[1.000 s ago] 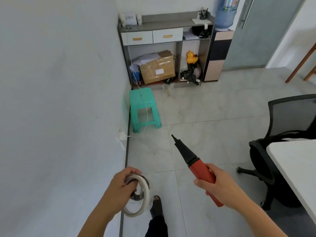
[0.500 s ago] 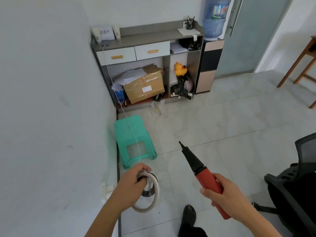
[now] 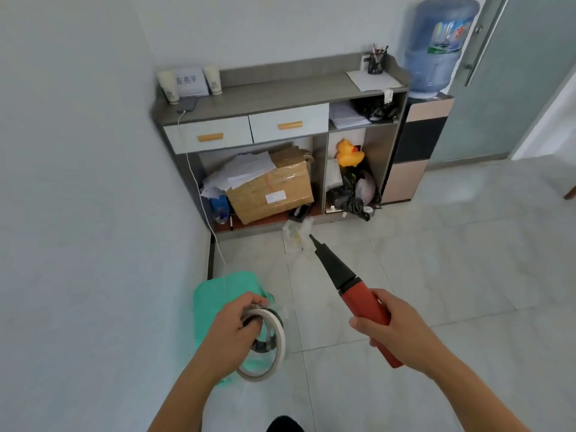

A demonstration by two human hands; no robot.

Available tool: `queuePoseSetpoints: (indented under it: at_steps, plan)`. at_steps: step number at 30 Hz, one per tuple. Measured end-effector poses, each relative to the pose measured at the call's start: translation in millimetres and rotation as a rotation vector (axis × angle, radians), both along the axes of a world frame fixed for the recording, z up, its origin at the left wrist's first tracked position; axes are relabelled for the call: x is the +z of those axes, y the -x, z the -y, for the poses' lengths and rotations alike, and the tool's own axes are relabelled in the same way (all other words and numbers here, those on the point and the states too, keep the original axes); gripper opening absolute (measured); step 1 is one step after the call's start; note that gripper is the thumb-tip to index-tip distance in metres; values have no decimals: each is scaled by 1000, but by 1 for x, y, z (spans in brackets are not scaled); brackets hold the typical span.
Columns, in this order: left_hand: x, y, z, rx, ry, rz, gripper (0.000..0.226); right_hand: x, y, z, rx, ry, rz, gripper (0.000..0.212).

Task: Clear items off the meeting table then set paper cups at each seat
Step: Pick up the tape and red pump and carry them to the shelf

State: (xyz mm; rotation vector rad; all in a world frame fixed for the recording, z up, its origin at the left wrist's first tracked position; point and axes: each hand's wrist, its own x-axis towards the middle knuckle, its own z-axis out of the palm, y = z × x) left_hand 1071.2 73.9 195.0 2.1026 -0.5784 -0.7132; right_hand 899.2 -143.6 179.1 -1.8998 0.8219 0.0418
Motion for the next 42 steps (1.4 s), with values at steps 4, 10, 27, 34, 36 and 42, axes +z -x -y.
queuePoseSetpoints:
  at_steps: [4,10,27,34,36,42]
  plan:
    - [-15,-70,44,54,-37,-59,30,-13,-74,62,42,-25,-24,38]
    - [-32,-208,145,59,-21,-46,29,-32,-195,166,-6,2,-81,41]
    - [-11,-524,395,5,-21,11,34,-6,-519,414,-1,5,2,39]
    - [8,-645,473,170,2,16,31,6,-685,512,113,4,65,39]
    - [10,-671,484,215,0,22,31,11,-730,524,180,23,57,43]
    - [-1,-759,499,304,-3,-58,31,5,-836,544,259,-54,80,48]
